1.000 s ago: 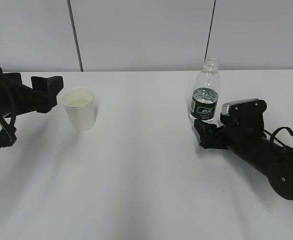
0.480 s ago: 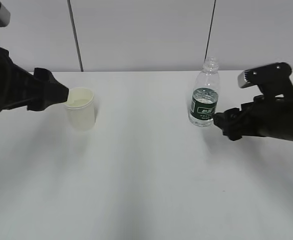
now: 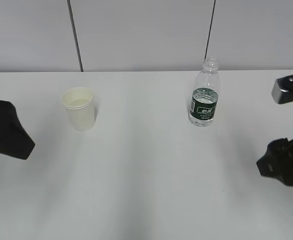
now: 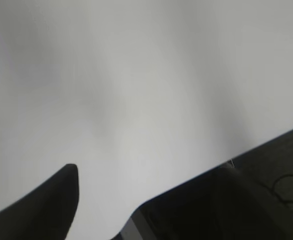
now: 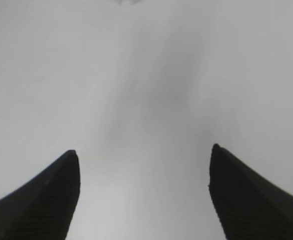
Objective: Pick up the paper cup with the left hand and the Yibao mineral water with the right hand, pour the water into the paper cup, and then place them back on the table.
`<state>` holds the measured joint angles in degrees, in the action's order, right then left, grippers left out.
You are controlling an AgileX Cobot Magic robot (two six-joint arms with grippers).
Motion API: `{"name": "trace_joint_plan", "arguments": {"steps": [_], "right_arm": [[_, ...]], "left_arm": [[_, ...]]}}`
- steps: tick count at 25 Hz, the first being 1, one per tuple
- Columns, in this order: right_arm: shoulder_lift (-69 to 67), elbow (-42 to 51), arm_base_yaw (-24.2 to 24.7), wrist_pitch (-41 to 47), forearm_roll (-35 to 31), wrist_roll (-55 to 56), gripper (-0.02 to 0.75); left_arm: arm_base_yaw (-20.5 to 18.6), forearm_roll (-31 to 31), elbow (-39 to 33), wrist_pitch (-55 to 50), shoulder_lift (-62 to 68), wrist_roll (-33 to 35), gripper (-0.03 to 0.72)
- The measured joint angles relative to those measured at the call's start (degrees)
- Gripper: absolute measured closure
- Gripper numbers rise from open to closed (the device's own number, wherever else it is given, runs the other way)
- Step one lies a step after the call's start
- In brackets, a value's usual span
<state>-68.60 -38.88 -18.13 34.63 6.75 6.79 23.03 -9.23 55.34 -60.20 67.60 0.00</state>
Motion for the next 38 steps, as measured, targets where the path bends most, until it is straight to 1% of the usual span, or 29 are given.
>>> {"name": "trace_joint_plan", "arguments": {"steps": [2, 3, 5, 8, 11, 16, 20, 23, 28, 31, 38], "right_arm": [[1.7, -0.3, 0.0, 6.8, -8.0, -6.8, 0.147], [2.6, -0.5, 0.0, 9.4, -9.9, -8.4, 0.148], [5.8, -0.5, 0.0, 14.8, -11.9, -10.2, 0.148], [12.5, -0.5, 0.0, 20.6, -12.7, -11.0, 0.15], [21.3, -0.3, 0.0, 23.3, -12.8, -11.9, 0.151], [37.8, 2.1, 0.0, 27.4, -10.7, -12.2, 0.151], [47.2, 4.1, 0.0, 30.8, -9.0, -12.2, 0.151], [53.2, 6.3, 0.0, 31.1, -7.9, -12.2, 0.151], [58.6, 10.3, 0.0, 31.0, -4.4, -9.5, 0.151], [59.4, 10.3, 0.0, 30.9, -3.7, -8.6, 0.151], [59.4, 10.3, 0.0, 30.8, -3.5, -8.5, 0.151]], "left_arm": [[0.0, -0.1, 0.0, -3.3, -1.5, 0.0, 0.176], [0.0, -0.1, 0.0, -4.7, -2.5, 0.0, 0.176], [0.0, -0.1, 0.0, -7.9, -4.6, 0.0, 0.177], [0.0, 0.3, -0.1, -10.1, -8.6, 0.0, 0.178], [0.0, 1.3, -1.8, -10.6, -14.1, 0.0, 0.178], [0.0, 2.6, -7.9, -11.2, -24.7, 0.0, 0.181], [0.0, 3.3, -13.3, -10.7, -34.0, 0.0, 0.181], [0.0, 4.0, -17.5, -9.4, -40.4, 0.0, 0.181], [0.0, 5.0, -23.4, -6.6, -48.4, 0.0, 0.181], [0.1, 5.6, -24.9, -3.3, -50.8, 0.0, 0.182], [0.1, 5.7, -25.4, -2.8, -51.2, 0.0, 0.187]]}}
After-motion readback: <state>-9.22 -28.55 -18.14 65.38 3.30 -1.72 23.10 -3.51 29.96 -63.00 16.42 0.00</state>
